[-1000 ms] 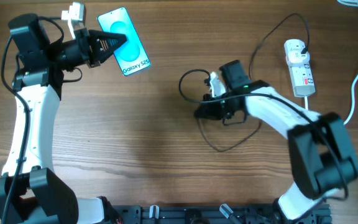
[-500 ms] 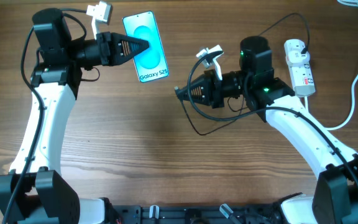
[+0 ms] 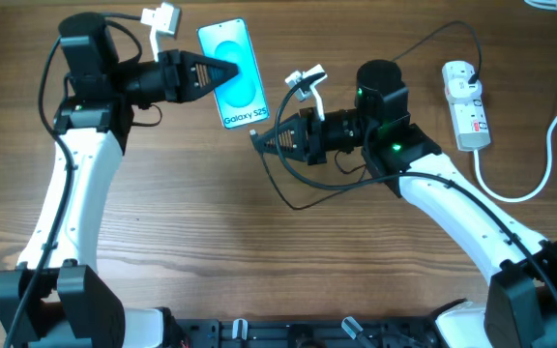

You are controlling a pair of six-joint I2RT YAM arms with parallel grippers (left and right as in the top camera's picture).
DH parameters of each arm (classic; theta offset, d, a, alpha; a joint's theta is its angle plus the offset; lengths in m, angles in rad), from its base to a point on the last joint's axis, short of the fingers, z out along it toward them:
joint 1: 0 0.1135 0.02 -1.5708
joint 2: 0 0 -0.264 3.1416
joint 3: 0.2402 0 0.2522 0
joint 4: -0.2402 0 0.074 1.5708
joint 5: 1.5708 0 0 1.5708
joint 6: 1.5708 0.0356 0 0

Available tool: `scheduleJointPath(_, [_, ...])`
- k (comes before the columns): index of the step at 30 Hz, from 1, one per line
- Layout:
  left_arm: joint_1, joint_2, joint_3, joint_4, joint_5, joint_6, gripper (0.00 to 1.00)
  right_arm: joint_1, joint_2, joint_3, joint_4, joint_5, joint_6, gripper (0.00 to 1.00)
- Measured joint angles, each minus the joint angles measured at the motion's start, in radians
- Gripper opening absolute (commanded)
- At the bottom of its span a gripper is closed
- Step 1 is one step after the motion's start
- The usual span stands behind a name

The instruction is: Plug charger to phone and switch on socket

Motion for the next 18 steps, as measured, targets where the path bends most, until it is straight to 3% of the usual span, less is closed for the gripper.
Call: scheduleJointPath(18, [-0.01, 0.0, 0.0, -0.004, -0.002, 0.0, 0.04, 0.0, 0.0, 0.0, 0.09, -0.002, 0.08, 0.04])
